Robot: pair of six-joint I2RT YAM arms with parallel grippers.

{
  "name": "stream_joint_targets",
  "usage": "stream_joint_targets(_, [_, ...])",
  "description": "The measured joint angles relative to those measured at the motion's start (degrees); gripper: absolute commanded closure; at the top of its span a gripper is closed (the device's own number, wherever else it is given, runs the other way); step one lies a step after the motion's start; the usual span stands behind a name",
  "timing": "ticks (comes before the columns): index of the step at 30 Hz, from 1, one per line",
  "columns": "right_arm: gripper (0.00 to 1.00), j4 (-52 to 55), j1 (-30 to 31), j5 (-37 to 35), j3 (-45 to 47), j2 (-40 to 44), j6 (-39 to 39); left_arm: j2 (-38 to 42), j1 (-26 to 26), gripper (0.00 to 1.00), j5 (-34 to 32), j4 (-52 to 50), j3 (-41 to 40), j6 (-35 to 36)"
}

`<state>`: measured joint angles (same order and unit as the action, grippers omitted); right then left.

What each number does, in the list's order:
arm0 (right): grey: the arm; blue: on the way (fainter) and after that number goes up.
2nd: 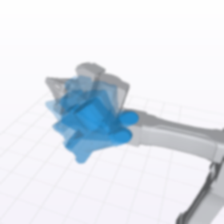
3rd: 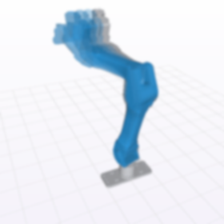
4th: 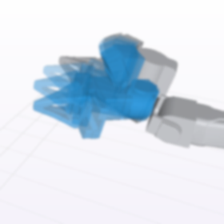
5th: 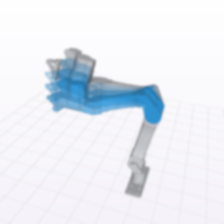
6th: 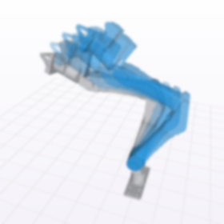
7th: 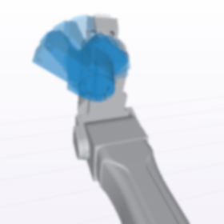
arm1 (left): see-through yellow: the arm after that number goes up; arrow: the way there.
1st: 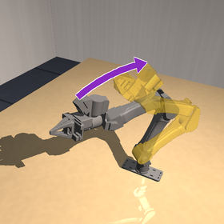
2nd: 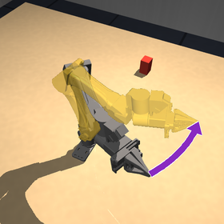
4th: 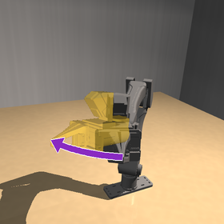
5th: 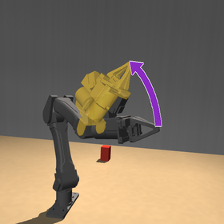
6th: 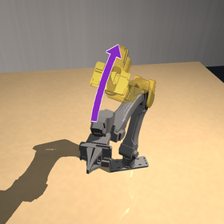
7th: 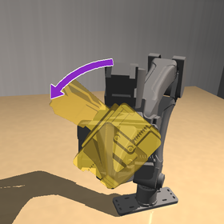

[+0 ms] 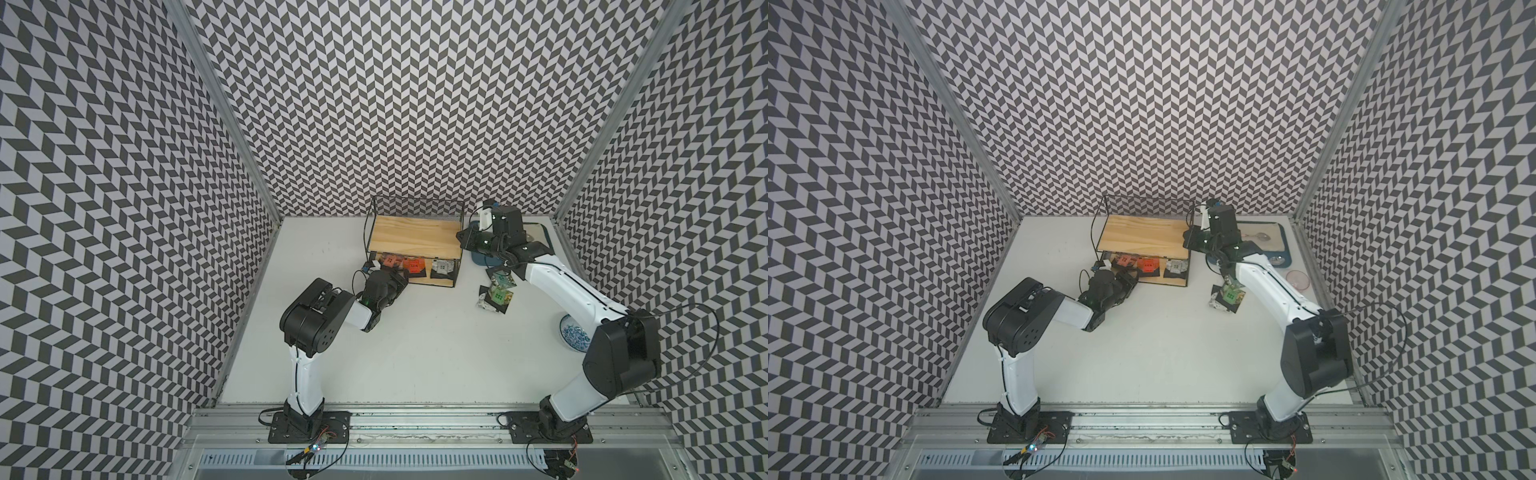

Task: Remove the tea bags from the shelf
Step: Pick up the tea bag from the shelf.

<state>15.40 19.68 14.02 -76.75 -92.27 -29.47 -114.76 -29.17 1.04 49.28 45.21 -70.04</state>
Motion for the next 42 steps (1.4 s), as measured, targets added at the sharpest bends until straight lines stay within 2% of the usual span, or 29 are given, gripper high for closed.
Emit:
stream_joint_targets(14, [1.0, -0.57, -0.33, 0.61, 0.33, 0.0, -0.48, -2.14, -0.35, 0.59, 0.0, 0.61, 2.4, -0.24])
stream_joint_targets(23, [1.0, -0.57, -0.37, 0.81, 0.33, 0.0, -0.52, -3.17, -0.59, 0.71, -0.17, -0.13, 3.32, 0.0])
stream_joint_targets(26, [1.0, -0.59, -0.37, 0.85, 0.33, 0.0, -0.55, -3.58, -0.7, 0.77, -0.26, -0.11, 3.58, 0.13])
stream_joint_targets(33, [1.0, -0.72, -0.37, 0.96, 0.42, 0.0, -0.55, -4.59, -0.7, 1.0, -0.28, -0.07, 3.74, 0.07])
stream_joint_targets(42, [1.0, -0.74, -0.37, 1.01, 0.44, 0.0, -0.57, -4.59, -0.7, 1.0, -0.39, 0.57, 3.45, -0.07])
